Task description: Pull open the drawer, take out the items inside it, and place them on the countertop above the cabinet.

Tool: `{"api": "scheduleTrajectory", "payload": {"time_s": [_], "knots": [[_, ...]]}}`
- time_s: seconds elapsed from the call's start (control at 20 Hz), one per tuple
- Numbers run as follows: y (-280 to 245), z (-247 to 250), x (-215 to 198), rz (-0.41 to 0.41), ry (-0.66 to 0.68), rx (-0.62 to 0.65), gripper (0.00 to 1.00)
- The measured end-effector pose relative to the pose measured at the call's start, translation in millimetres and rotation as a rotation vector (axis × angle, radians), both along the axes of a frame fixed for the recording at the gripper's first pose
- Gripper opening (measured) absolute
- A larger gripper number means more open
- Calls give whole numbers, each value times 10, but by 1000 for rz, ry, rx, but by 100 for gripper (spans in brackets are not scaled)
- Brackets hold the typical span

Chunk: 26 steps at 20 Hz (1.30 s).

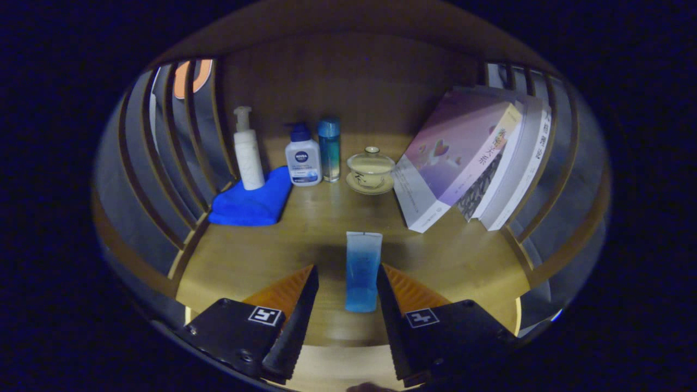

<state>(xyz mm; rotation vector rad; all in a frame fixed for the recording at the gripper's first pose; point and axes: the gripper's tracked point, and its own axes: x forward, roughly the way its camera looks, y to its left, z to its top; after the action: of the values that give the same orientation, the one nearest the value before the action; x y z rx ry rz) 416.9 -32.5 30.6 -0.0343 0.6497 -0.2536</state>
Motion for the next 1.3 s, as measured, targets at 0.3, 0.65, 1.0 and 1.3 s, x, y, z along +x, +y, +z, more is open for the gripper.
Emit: {"api": "scheduleTrajectory", "payload": {"time_s": [0.3, 0.65, 1.0, 1.3], "knots": [[312, 250, -564, 90, -49, -14, 68], [517, 369, -1434, 179, -143, -52, 84], [570, 436, -2097, 198, -336, -97, 85], [707, 282, -2536, 246, -473, -122, 100]]}}
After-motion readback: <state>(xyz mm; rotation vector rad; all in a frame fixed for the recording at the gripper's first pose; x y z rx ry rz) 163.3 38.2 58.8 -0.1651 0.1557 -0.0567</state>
